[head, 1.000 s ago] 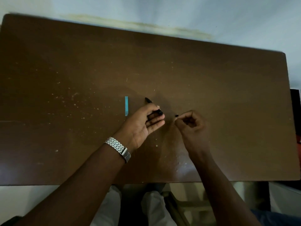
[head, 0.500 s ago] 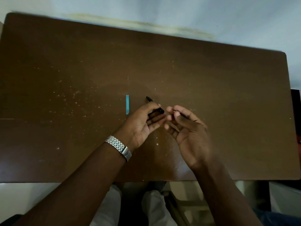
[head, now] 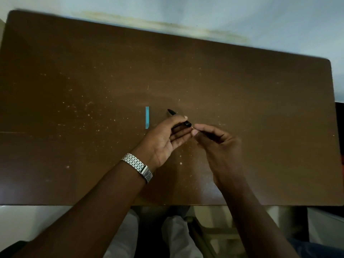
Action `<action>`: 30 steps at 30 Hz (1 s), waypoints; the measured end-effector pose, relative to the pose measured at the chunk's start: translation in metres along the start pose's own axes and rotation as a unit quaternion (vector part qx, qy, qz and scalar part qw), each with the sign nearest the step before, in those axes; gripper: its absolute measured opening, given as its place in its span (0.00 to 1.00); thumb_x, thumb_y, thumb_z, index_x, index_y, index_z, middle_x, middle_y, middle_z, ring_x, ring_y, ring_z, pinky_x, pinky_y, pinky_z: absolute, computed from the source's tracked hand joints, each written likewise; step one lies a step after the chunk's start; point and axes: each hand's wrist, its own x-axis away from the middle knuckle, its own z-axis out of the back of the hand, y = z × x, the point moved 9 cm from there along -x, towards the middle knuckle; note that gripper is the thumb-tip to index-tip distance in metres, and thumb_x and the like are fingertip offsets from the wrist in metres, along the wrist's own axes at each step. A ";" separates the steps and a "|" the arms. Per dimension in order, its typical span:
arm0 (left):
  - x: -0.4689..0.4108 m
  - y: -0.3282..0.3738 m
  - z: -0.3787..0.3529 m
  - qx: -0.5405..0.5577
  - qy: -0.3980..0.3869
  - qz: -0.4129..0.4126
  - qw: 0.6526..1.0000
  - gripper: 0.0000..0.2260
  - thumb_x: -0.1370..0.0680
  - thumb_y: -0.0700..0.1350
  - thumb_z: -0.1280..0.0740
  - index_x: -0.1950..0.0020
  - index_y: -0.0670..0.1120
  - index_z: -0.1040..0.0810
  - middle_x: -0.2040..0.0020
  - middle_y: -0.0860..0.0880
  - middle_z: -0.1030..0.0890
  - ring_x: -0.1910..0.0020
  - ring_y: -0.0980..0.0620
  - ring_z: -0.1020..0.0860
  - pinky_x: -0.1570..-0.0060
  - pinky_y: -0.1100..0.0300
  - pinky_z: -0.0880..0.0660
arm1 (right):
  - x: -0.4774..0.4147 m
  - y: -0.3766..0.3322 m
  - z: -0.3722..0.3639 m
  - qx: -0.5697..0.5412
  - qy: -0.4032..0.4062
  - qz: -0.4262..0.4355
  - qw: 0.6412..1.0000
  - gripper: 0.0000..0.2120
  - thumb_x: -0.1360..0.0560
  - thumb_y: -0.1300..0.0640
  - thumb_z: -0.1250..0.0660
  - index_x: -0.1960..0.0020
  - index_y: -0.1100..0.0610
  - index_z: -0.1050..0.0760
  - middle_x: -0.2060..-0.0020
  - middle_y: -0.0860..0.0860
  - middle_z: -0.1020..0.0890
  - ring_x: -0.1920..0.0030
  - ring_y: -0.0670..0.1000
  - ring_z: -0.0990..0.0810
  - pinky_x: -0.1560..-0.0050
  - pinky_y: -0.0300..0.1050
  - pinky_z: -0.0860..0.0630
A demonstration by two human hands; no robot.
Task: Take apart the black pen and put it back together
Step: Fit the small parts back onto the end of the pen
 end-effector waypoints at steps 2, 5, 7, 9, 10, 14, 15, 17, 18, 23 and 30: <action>0.000 0.001 -0.001 -0.008 -0.004 -0.005 1.000 0.03 0.23 0.38 0.27 0.50 0.39 0.17 0.63 0.44 0.12 0.64 0.52 0.12 0.64 0.60 0.16 | -0.001 -0.004 -0.001 0.033 0.007 0.027 0.999 0.10 0.22 0.64 0.26 0.46 0.51 0.14 0.51 0.46 0.10 0.49 0.45 0.12 0.49 0.38 0.17; 0.000 0.001 -0.002 -0.008 -0.005 -0.008 1.000 0.03 0.23 0.38 0.26 0.51 0.40 0.17 0.63 0.44 0.12 0.64 0.52 0.12 0.65 0.60 0.16 | -0.002 -0.007 -0.002 0.056 0.015 0.048 0.997 0.10 0.22 0.63 0.26 0.46 0.49 0.14 0.50 0.45 0.11 0.48 0.46 0.12 0.45 0.45 0.16; -0.001 0.002 -0.001 -0.008 -0.005 -0.011 1.000 0.02 0.23 0.37 0.26 0.52 0.39 0.17 0.63 0.44 0.12 0.64 0.52 0.12 0.66 0.60 0.16 | -0.003 -0.006 0.000 0.063 0.018 0.050 0.997 0.10 0.22 0.62 0.25 0.46 0.49 0.14 0.50 0.46 0.11 0.47 0.47 0.12 0.43 0.50 0.16; -0.001 0.002 -0.001 -0.010 -0.006 -0.013 1.000 0.03 0.23 0.37 0.26 0.52 0.39 0.17 0.63 0.44 0.12 0.64 0.52 0.12 0.66 0.60 0.17 | -0.002 -0.005 0.001 0.074 0.021 0.050 0.996 0.10 0.22 0.61 0.25 0.46 0.49 0.14 0.50 0.46 0.11 0.47 0.47 0.13 0.42 0.52 0.15; -0.001 0.001 -0.001 -0.011 -0.005 -0.013 1.000 0.03 0.24 0.37 0.26 0.51 0.39 0.17 0.63 0.44 0.12 0.64 0.52 0.12 0.66 0.60 0.16 | -0.001 -0.004 0.001 0.078 0.024 0.049 0.996 0.10 0.22 0.61 0.25 0.46 0.48 0.14 0.50 0.46 0.11 0.47 0.47 0.13 0.42 0.52 0.15; -0.001 0.002 0.000 -0.022 0.001 -0.019 1.000 0.05 0.24 0.37 0.25 0.50 0.38 0.17 0.62 0.43 0.11 0.62 0.51 0.12 0.65 0.60 0.16 | 0.000 -0.004 0.002 0.077 0.036 0.049 0.995 0.11 0.22 0.62 0.25 0.46 0.47 0.14 0.51 0.46 0.11 0.48 0.47 0.13 0.43 0.53 0.15; -0.001 0.003 0.000 -0.024 0.001 -0.023 0.999 0.05 0.24 0.37 0.25 0.51 0.39 0.17 0.62 0.43 0.11 0.62 0.51 0.12 0.65 0.60 0.16 | 0.000 -0.003 0.002 0.074 0.039 0.049 0.995 0.10 0.22 0.62 0.25 0.46 0.48 0.14 0.52 0.46 0.11 0.48 0.47 0.12 0.43 0.53 0.15; -0.002 0.003 -0.002 -0.029 0.000 -0.028 0.999 0.05 0.25 0.37 0.25 0.51 0.39 0.17 0.62 0.44 0.11 0.62 0.51 0.12 0.65 0.60 0.16 | -0.001 -0.003 0.004 0.072 0.042 0.048 0.995 0.11 0.22 0.62 0.25 0.46 0.48 0.14 0.51 0.46 0.11 0.48 0.47 0.12 0.43 0.52 0.15; -0.002 0.004 -0.002 -0.033 -0.001 -0.030 0.999 0.05 0.25 0.37 0.25 0.51 0.39 0.17 0.62 0.44 0.11 0.62 0.51 0.12 0.65 0.60 0.16 | 0.000 -0.002 0.004 0.071 0.042 0.047 0.995 0.11 0.22 0.62 0.25 0.46 0.47 0.14 0.51 0.45 0.11 0.48 0.47 0.13 0.43 0.51 0.15; -0.002 0.005 -0.003 -0.035 -0.005 -0.030 0.999 0.06 0.25 0.37 0.24 0.50 0.39 0.17 0.60 0.43 0.11 0.60 0.51 0.12 0.64 0.60 0.16 | 0.001 0.001 0.005 0.046 0.042 0.026 0.998 0.10 0.22 0.61 0.26 0.46 0.48 0.14 0.51 0.45 0.11 0.48 0.46 0.13 0.46 0.48 0.16; -0.001 0.003 -0.004 -0.024 -0.007 -0.021 0.999 0.04 0.25 0.36 0.24 0.52 0.38 0.17 0.60 0.42 0.11 0.60 0.50 0.11 0.63 0.59 0.16 | 0.002 0.008 0.005 -0.019 0.037 -0.012 0.999 0.09 0.21 0.62 0.27 0.45 0.51 0.14 0.51 0.47 0.10 0.49 0.44 0.12 0.52 0.36 0.19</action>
